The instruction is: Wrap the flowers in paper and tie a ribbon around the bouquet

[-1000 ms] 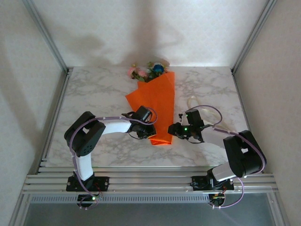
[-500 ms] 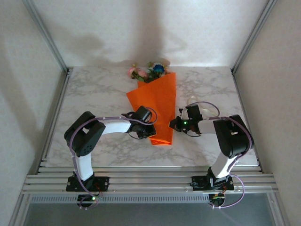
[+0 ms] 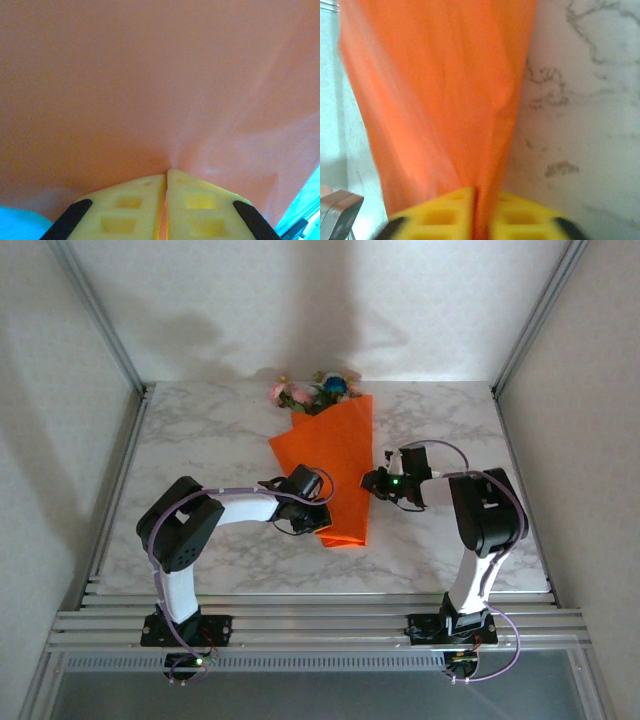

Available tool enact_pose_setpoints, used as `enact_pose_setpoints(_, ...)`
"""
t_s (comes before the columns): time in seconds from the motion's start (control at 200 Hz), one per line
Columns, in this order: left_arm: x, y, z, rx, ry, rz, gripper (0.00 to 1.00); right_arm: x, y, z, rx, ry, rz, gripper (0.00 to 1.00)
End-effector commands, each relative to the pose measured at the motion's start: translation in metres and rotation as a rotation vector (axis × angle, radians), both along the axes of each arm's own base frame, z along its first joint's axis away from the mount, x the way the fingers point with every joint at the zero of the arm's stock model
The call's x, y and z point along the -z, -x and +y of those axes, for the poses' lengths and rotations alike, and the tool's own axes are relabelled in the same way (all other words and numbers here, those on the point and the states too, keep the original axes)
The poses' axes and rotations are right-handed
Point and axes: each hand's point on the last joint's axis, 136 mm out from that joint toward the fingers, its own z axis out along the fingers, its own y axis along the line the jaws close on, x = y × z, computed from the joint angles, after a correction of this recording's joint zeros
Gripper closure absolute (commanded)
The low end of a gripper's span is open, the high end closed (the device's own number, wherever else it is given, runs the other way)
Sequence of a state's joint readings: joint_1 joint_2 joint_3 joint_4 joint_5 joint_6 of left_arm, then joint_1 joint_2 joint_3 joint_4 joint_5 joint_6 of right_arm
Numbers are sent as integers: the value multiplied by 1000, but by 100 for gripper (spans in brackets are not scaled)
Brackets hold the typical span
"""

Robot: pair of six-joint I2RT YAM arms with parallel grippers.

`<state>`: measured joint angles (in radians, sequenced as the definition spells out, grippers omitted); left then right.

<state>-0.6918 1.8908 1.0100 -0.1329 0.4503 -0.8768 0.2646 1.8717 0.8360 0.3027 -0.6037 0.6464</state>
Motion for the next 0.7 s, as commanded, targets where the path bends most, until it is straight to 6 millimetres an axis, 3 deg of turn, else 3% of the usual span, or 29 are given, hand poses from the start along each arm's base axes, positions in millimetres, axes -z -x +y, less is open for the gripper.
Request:
enact_pose_setpoints(0.0,90,50,103,-59,-450,203,89,-7,-18,3,7,-13,-43,100)
enact_pose_setpoints(0.065,89,50,104,-61,-450,203,90,-10,-25,0,28,-21,-54,100)
enact_pose_setpoints(0.115,90,50,104,-60,-451,204,90,-12,-33,-1,40,-36,-60,75)
enact_pose_setpoints(0.15,90,50,104,-59,-451,205,90,-13,-38,-1,48,-44,-64,63)
enact_pose_setpoints(0.255,89,50,104,-55,-452,205,90,-14,-56,3,65,-62,-65,48)
enact_pose_setpoints(0.405,89,48,105,-48,-452,208,90,-9,-83,10,79,-77,-50,54)
enact_pose_setpoints(0.43,89,48,104,-49,-451,210,90,-7,-87,10,84,-78,-45,63)
enact_pose_setpoints(0.501,90,49,104,-47,-450,214,90,-4,-99,8,104,-78,-41,100)
enact_pose_setpoints(0.621,89,47,102,-50,-445,214,91,-8,-115,1,154,-92,-64,100)
enact_pose_setpoints(0.696,88,47,102,-49,-445,218,91,-12,-127,-1,178,-121,-75,63)
